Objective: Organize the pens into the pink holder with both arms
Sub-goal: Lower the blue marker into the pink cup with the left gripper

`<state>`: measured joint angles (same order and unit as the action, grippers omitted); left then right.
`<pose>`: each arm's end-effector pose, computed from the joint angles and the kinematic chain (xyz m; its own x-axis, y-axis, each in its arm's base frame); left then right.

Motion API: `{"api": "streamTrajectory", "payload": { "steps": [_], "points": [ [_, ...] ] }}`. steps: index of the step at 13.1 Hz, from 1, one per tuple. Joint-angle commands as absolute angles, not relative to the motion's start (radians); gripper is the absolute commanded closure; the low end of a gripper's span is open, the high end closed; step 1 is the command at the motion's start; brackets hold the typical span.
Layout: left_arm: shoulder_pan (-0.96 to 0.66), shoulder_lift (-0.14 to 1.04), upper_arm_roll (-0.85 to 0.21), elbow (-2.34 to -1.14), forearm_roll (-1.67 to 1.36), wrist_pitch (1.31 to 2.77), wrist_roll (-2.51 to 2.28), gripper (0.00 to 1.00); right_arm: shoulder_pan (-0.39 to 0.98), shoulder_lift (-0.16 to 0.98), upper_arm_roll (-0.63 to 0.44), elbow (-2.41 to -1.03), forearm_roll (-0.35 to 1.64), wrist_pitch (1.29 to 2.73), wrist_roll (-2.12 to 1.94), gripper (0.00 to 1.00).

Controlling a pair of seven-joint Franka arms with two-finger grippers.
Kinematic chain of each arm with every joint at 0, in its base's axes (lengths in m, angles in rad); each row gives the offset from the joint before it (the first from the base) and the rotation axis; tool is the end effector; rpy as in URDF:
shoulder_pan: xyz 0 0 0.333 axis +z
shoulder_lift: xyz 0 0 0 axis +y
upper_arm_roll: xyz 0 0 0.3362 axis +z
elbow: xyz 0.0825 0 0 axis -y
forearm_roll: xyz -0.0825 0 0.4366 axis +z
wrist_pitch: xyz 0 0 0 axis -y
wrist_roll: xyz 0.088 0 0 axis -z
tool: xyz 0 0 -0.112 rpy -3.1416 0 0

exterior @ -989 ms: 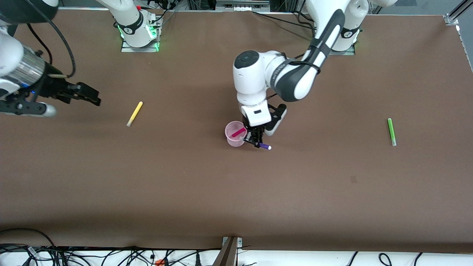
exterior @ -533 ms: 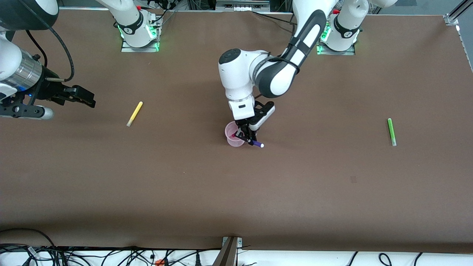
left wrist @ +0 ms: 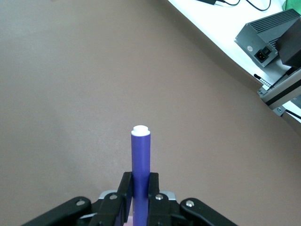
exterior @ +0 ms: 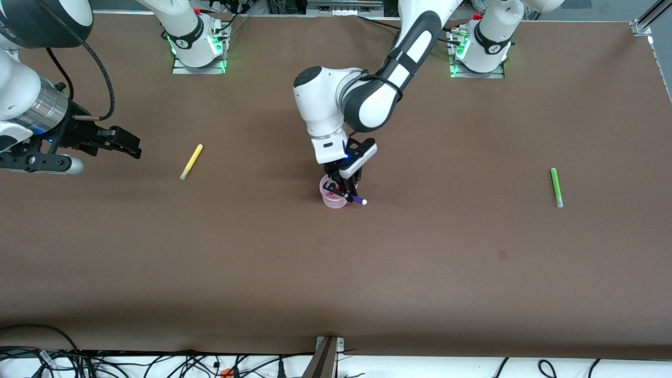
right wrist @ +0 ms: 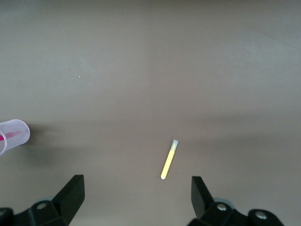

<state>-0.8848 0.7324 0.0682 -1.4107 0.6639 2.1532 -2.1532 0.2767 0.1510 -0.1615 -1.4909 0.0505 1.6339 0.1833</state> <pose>0.5554 -0.5659 0.2599 0.4491 0.7275 0.5188 0.7527 -0.6209 0.2191 0.6542 0.0886 0.5927 0.9975 -0.0695 -0.0107 -0.0698 -0.9973 -0.0246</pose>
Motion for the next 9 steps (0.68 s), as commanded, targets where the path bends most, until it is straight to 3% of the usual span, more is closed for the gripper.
{"api": "streamTrajectory", "payload": {
  "steps": [1,9],
  "points": [
    [-0.911,0.772,0.095,-1.359,0.698,2.132,-2.184,1.00,0.276,0.147,-0.163,-1.483,0.034,1.638,0.181,0.00],
    [-0.939,0.788,0.097,-1.333,0.699,2.118,-2.187,1.00,0.270,0.149,-0.166,-1.486,0.044,1.635,0.178,0.00]
  ]
}}
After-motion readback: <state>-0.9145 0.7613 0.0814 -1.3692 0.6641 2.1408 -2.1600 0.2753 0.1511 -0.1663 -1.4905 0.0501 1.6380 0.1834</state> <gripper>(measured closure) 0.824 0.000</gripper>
